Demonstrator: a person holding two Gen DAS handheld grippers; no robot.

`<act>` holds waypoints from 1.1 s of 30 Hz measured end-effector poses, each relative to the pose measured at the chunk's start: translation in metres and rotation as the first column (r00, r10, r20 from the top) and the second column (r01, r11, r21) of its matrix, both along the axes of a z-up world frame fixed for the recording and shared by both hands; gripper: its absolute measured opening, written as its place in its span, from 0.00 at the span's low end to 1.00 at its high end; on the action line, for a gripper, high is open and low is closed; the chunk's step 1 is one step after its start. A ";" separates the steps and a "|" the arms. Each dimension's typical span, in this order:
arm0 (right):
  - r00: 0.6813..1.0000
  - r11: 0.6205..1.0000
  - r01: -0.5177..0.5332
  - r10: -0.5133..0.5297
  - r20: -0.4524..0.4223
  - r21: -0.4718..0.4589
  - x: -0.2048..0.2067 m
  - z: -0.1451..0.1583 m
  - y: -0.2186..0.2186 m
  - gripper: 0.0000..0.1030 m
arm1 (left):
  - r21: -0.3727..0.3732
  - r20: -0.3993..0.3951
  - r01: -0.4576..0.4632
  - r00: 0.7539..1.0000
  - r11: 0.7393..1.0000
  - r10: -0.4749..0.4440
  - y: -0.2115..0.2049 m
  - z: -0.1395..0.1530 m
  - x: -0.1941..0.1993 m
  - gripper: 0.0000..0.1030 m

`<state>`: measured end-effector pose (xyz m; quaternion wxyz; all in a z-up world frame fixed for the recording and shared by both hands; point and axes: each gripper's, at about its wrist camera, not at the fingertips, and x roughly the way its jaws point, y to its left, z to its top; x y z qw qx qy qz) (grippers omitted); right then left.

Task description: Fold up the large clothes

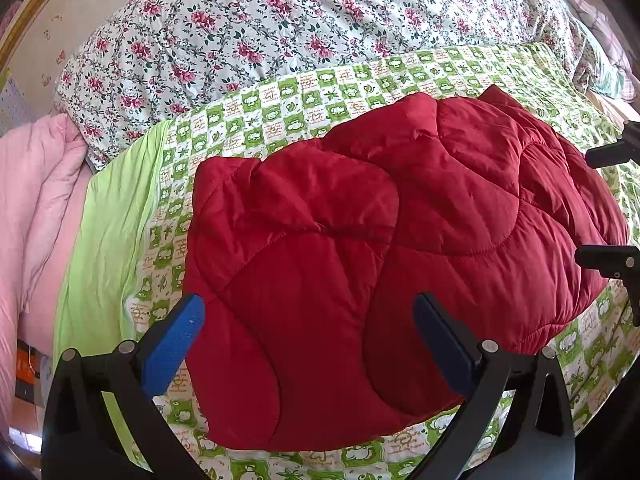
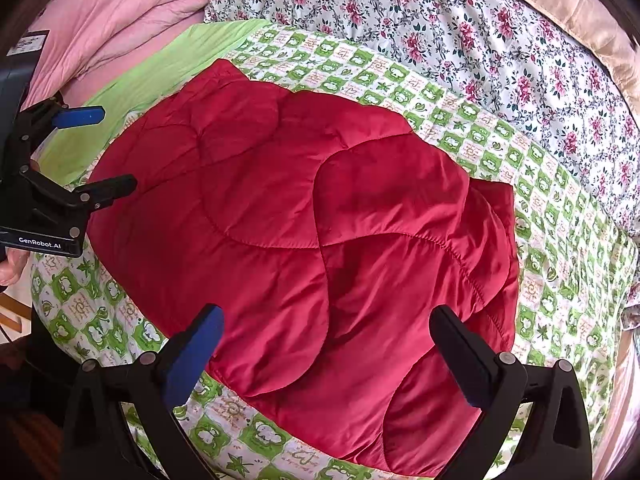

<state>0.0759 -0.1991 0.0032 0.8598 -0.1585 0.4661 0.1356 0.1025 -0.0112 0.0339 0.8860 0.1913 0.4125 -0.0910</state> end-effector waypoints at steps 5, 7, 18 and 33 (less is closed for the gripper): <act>1.000 1.000 0.000 0.000 0.002 -0.001 -0.001 0.002 0.000 1.00 | 0.005 0.008 0.005 1.000 1.000 -0.005 0.000 0.001 -0.001 1.00; 1.000 1.000 0.002 -0.002 0.003 -0.002 -0.002 0.003 0.000 1.00 | 0.006 0.012 0.006 1.000 1.000 -0.006 0.001 0.001 -0.002 1.00; 1.000 1.000 -0.009 0.009 0.010 -0.002 -0.003 0.006 0.004 1.00 | 0.006 0.021 0.004 1.000 1.000 -0.004 0.001 0.001 -0.002 1.00; 1.000 1.000 -0.013 0.013 0.025 -0.003 -0.004 0.013 0.004 1.00 | 0.012 0.036 0.011 0.999 1.000 -0.011 0.002 0.004 -0.001 1.00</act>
